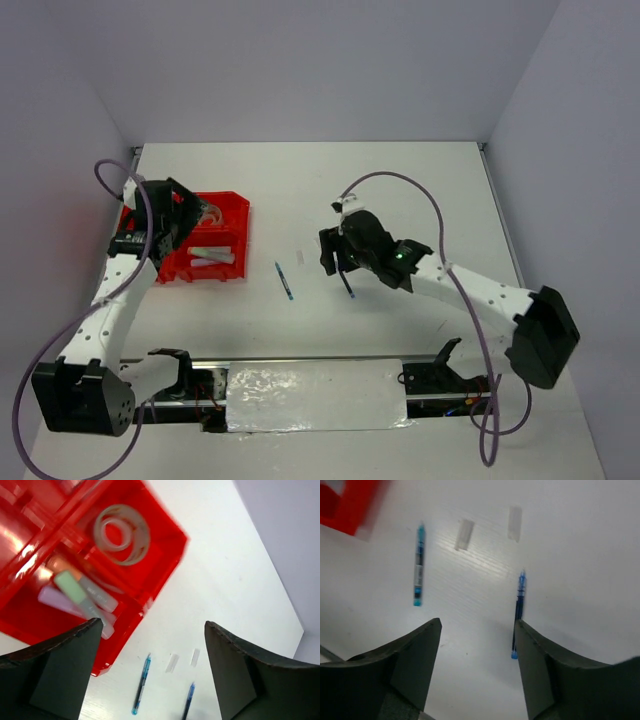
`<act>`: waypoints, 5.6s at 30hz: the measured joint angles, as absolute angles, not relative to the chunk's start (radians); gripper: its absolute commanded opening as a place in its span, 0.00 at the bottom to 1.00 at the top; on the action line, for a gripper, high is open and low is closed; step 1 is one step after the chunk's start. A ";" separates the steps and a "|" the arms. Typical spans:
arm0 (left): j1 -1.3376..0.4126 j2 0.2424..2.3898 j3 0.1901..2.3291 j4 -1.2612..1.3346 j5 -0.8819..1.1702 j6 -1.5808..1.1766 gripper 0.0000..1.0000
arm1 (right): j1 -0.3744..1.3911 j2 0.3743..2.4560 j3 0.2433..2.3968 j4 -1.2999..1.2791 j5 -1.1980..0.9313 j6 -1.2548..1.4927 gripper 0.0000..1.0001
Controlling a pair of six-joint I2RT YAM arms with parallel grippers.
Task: Sort the stationery into containers
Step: Pick up the pen from the center of the board, then pick up the pen cap from the center of the board, then close the pen cap on the pen.
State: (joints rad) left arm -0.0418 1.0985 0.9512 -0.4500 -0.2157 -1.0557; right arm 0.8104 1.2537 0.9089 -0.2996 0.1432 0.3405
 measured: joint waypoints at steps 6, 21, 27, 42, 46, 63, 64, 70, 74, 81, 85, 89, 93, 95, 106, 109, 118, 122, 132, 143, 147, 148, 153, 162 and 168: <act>-0.043 1.039 1.100 -0.543 -0.155 -0.811 0.99 | 0.781 1.481 0.933 -0.352 0.151 0.317 0.50; -0.043 0.891 0.925 -0.679 -0.115 -0.518 0.99 | 0.740 1.725 0.989 -0.354 0.108 0.305 0.33; -0.043 0.893 0.910 -0.680 -0.089 -0.500 0.99 | 0.722 1.734 0.989 -0.337 0.092 0.312 0.00; -0.477 1.163 1.137 -0.625 -0.213 -0.664 0.99 | 0.715 1.339 0.815 -0.340 0.042 0.392 0.00; -0.583 1.356 1.182 -0.605 -0.265 -0.738 0.94 | 0.693 1.111 0.813 -0.379 0.096 0.420 0.00; -0.698 1.898 1.399 -0.596 -0.334 -0.917 0.68 | 0.674 0.908 0.753 -0.517 0.118 0.417 0.00; -0.698 1.907 1.405 -0.600 -0.339 -0.921 0.67 | 0.674 0.905 0.751 -0.517 0.115 0.414 0.00; -0.696 1.947 1.420 -0.612 -0.355 -0.926 0.64 | 0.674 0.883 0.744 -0.517 0.093 0.403 0.00; -0.696 1.959 1.420 -0.612 -0.356 -0.928 0.62 | 0.674 0.873 0.744 -0.517 0.086 0.398 0.00; -0.696 2.002 1.420 -0.614 -0.356 -0.945 0.57 | 0.674 0.873 0.743 -0.517 0.067 0.390 0.00; -0.696 2.005 1.420 -0.612 -0.360 -0.947 0.55 | 0.674 0.873 0.743 -0.517 0.059 0.380 0.00; -0.696 2.007 1.420 -0.611 -0.363 -0.947 0.48 | 0.674 0.873 0.743 -0.517 0.044 0.375 0.00; -0.696 2.016 1.433 -0.613 -0.364 -0.946 0.44 | 0.674 0.867 0.743 -0.517 0.036 0.371 0.00; -0.696 2.022 1.439 -0.613 -0.366 -0.946 0.42 | 0.674 0.862 0.743 -0.517 0.032 0.369 0.00; -0.697 2.020 1.428 -0.569 -0.369 -0.941 0.00 | 0.674 0.818 0.709 -0.498 -0.038 0.351 0.00; -0.697 2.003 1.401 -0.540 -0.369 -0.941 0.00 | 0.674 0.811 0.696 -0.492 -0.070 0.347 0.00; -0.697 1.923 1.299 -0.488 -0.361 -0.941 0.00 | 0.674 0.791 0.685 -0.446 -0.136 0.342 0.00; -0.699 1.805 1.219 -0.495 -0.344 -0.940 0.00 | 0.675 0.753 0.617 -0.374 -0.163 0.355 0.00; -0.833 1.252 1.081 -0.248 -0.320 -0.917 0.00 | 0.851 0.595 0.376 0.013 -0.152 0.537 0.00; -0.902 0.945 0.795 0.134 -0.195 -0.910 0.00 | 1.019 0.703 0.387 0.302 -0.029 0.614 0.00; -0.920 0.894 0.745 0.219 -0.166 -0.889 0.00 | 1.032 0.722 0.418 0.331 -0.017 0.613 0.00; -0.922 0.886 0.739 0.234 -0.159 -0.887 0.00 | 1.035 0.723 0.424 0.332 -0.014 0.612 0.00; -0.926 0.865 0.715 0.293 -0.144 -0.865 0.00 | 1.037 0.722 0.448 0.326 -0.007 0.608 0.00; -0.927 0.841 0.698 0.318 -0.144 -0.836 0.00 | 1.045 0.717 0.466 0.313 -0.007 0.598 0.00; -0.927 0.816 0.698 0.319 -0.144 -0.813 0.00 | 1.051 0.724 0.479 0.301 -0.007 0.588 0.00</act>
